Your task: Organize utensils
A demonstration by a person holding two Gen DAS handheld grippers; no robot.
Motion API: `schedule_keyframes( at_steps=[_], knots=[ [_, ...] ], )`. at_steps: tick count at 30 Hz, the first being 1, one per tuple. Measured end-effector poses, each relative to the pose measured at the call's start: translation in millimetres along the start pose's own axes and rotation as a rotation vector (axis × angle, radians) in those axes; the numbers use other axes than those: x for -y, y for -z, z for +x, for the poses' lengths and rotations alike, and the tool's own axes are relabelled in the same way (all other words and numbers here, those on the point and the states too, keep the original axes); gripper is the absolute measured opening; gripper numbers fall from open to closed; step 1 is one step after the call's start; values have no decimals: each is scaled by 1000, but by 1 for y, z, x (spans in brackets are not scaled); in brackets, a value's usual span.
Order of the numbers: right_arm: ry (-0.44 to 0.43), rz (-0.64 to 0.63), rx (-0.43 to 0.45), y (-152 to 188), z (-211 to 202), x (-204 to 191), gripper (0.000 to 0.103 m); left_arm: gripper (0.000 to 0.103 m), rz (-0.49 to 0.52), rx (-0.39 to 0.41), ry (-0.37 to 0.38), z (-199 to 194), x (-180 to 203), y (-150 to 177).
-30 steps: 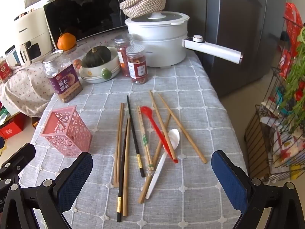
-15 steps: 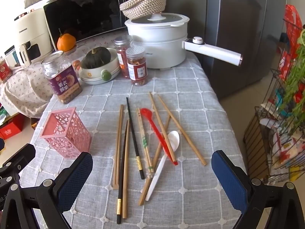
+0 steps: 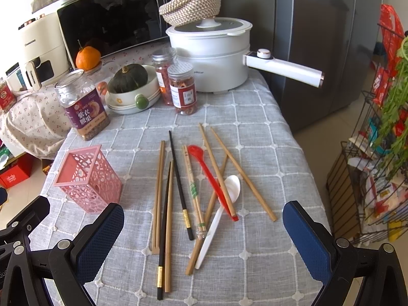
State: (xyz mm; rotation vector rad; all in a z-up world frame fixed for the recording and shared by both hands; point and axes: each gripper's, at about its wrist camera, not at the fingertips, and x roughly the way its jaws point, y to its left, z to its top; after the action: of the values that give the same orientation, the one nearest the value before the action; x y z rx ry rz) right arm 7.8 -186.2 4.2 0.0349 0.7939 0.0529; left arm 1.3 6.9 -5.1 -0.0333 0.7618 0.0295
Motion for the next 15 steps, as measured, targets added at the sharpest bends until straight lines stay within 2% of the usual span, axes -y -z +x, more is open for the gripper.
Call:
schedule_keyframes(
  at_steps=[15],
  knots=[
    [1,-4,-6,1,3,-3,102,99,9,7,-6,-2,2,-1]
  ],
)
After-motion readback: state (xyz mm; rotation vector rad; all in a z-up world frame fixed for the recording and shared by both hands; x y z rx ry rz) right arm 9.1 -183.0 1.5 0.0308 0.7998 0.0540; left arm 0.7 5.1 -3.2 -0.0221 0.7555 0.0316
